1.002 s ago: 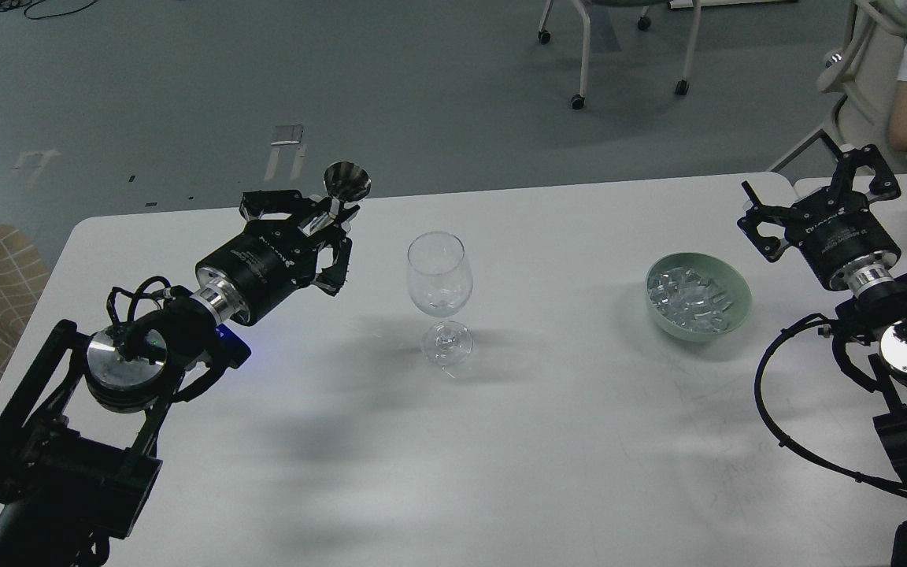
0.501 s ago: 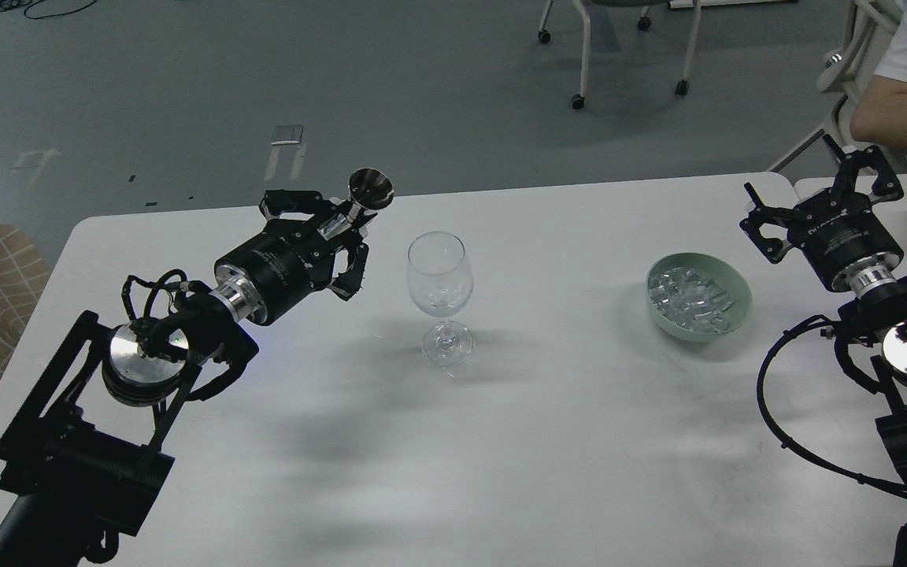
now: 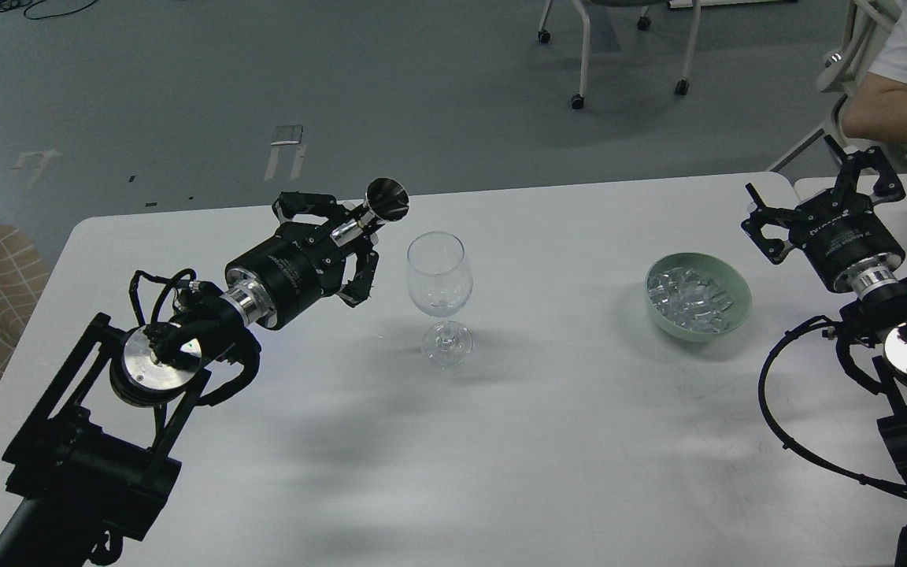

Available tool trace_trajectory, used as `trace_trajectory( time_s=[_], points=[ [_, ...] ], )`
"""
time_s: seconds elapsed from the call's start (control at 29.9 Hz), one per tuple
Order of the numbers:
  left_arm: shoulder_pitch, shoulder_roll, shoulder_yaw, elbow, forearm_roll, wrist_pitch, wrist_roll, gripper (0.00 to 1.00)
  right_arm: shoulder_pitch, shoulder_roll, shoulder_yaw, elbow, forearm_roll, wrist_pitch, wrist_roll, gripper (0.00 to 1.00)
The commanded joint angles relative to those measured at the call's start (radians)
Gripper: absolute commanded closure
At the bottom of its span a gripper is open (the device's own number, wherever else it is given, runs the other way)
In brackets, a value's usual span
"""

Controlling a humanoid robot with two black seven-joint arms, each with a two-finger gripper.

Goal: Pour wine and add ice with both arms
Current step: 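Carry the jigger with the left gripper over the wine glass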

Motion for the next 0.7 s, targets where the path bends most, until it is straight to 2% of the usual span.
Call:
trace_trajectory(
  time_s=[0.0,0.67],
  points=[
    [-0.014,-0.001,0.01,-0.002,0.004,0.004,0.003,1.0,0.0,0.0,0.0,0.001,0.0,0.0,0.0,0.0],
    [-0.049,0.015,0.05,0.014,0.105,0.003,0.019,1.0,0.0,0.0,0.0,0.001,0.0,0.001,-0.002,0.0]
  ],
)
